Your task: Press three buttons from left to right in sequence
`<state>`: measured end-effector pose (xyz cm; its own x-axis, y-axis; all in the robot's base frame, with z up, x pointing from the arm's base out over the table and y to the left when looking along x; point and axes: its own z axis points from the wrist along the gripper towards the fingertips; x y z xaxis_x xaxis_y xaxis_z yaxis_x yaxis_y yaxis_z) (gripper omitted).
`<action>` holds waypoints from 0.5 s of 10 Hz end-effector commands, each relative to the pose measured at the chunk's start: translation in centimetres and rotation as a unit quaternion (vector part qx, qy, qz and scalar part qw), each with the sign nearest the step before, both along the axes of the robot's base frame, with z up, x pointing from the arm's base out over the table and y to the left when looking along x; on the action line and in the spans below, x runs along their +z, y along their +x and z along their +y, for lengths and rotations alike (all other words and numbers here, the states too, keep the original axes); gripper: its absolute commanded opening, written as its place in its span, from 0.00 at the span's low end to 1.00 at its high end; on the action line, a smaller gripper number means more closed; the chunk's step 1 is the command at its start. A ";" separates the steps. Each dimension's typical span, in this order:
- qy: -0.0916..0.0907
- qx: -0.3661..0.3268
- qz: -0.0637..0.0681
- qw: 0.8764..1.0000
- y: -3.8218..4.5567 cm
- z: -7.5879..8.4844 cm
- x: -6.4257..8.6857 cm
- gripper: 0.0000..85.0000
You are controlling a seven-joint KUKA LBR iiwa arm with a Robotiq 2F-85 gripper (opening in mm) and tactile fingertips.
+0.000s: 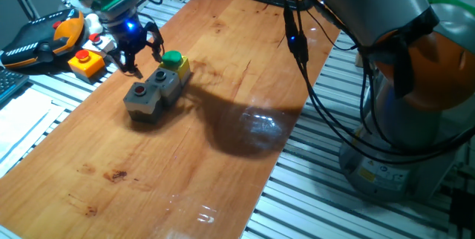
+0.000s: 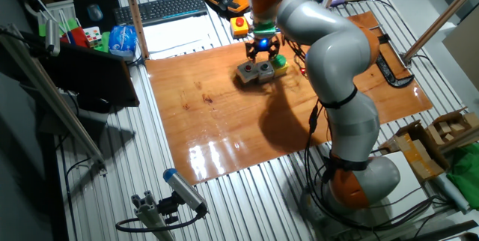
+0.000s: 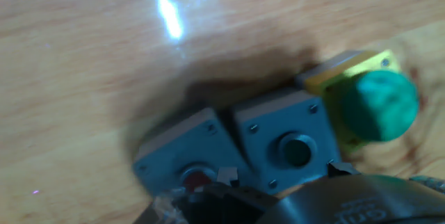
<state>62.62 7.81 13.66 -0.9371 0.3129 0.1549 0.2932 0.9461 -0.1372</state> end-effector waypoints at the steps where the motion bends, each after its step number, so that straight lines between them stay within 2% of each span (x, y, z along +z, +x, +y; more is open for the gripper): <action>1: 0.000 -0.002 -0.001 1.000 -0.13 0.3 -0.2 0.79; 4: -0.010 -0.005 -0.006 1.000 -0.63 1.3 -0.7 0.80; 5: -0.007 -0.005 -0.004 1.000 -0.62 1.2 -0.7 0.80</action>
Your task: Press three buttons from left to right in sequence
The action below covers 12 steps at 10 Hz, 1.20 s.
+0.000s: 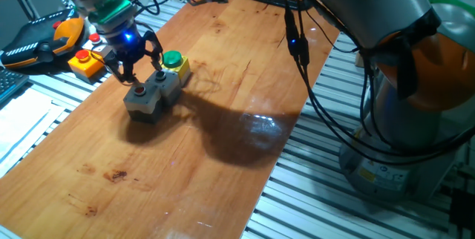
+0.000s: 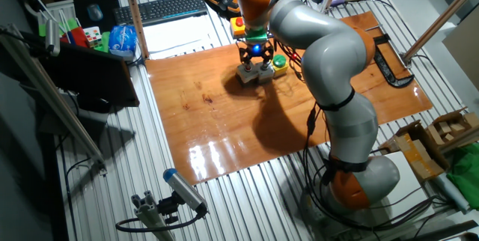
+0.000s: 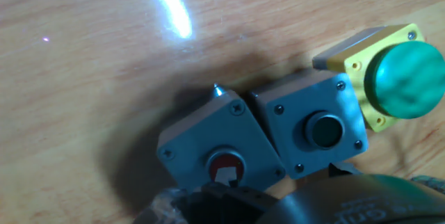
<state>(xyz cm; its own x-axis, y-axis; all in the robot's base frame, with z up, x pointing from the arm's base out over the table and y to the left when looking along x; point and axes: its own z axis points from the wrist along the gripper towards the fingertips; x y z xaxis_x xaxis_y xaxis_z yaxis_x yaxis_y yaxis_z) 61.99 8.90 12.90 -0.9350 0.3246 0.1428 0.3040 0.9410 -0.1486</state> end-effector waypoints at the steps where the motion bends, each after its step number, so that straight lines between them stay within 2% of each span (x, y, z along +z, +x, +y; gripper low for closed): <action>1: 0.000 -0.001 -0.001 1.000 0.04 0.0 -0.1 0.80; 3: -0.002 -0.002 -0.003 1.000 0.07 0.1 -0.4 0.80; 6: -0.005 0.001 -0.007 1.000 -0.33 0.3 -1.2 0.80; 9: 0.002 0.009 -0.008 1.000 -0.31 -0.5 -1.7 0.80; 12: 0.004 0.009 -0.011 1.000 -0.40 -0.5 -2.0 0.80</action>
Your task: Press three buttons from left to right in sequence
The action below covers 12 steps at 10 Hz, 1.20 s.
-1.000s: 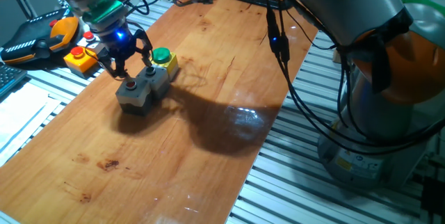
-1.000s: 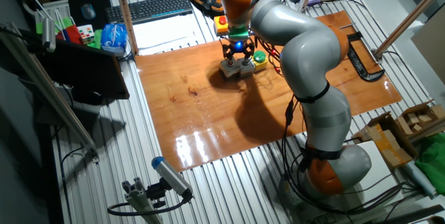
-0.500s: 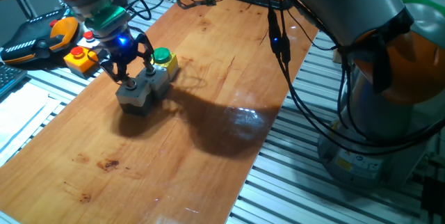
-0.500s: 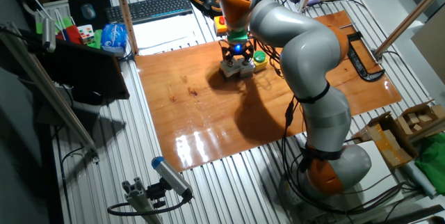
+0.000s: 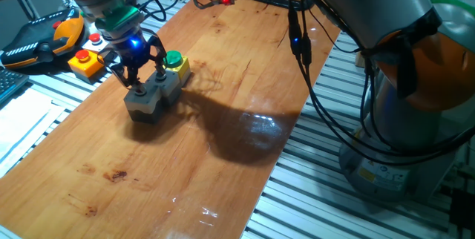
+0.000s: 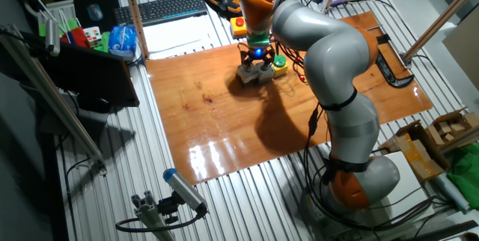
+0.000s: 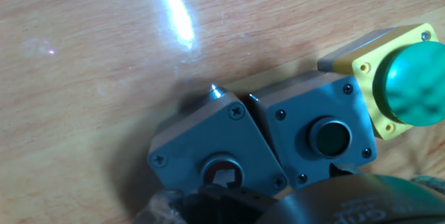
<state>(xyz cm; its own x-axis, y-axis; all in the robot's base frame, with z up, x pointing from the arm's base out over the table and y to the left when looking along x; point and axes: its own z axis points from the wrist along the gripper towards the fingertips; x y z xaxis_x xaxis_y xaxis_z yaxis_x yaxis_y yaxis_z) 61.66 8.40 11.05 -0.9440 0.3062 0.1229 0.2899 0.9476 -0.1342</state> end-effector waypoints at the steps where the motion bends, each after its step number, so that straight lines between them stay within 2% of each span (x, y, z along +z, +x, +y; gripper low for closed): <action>1: 0.001 0.000 0.001 1.000 -0.04 -0.1 -0.2 0.80; 4: 0.004 0.004 0.004 1.000 0.25 -0.3 -0.1 0.80; 9: 0.004 0.001 -0.003 1.000 0.50 0.0 -1.2 0.80; 12: 0.004 0.004 -0.002 1.000 0.63 -0.1 -1.0 0.80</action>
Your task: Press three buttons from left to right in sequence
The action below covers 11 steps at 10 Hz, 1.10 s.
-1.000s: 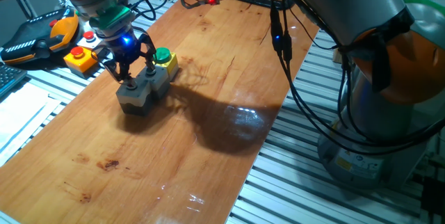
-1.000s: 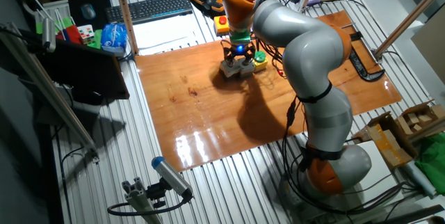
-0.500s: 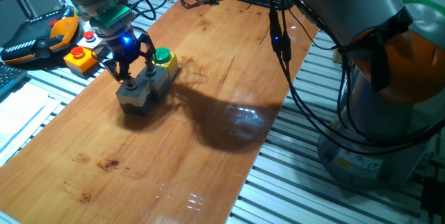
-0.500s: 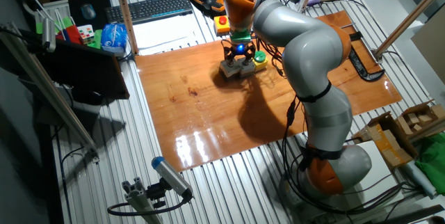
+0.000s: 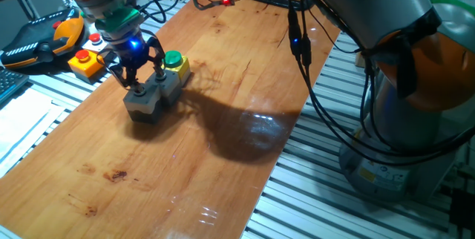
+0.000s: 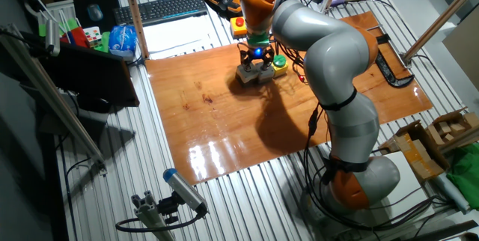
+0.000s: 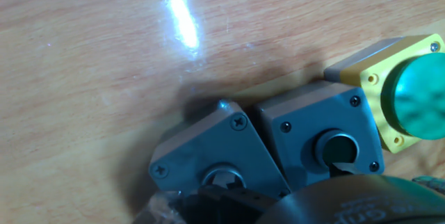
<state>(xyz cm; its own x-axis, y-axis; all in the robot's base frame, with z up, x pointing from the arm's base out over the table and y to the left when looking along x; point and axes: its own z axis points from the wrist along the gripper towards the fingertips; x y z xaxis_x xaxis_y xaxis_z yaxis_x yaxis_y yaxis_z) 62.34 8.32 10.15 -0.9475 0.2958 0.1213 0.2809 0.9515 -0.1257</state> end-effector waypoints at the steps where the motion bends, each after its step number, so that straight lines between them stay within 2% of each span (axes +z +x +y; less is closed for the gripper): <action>1: -0.001 0.001 0.002 1.000 0.07 -0.1 0.2 0.80; 6: -0.006 -0.004 0.019 1.000 0.57 0.4 3.2 0.80; 8: -0.008 -0.004 0.018 1.000 0.39 0.7 3.8 0.80; 9: -0.007 0.003 0.015 1.000 0.14 0.8 4.0 0.78; 11: -0.005 0.006 0.017 1.000 -0.32 1.0 4.5 0.74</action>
<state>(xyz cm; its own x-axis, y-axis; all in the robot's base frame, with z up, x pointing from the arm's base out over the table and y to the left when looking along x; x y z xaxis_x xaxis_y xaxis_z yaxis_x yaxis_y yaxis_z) 61.97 9.30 14.64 -0.9466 0.2853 0.1500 0.2647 0.9536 -0.1436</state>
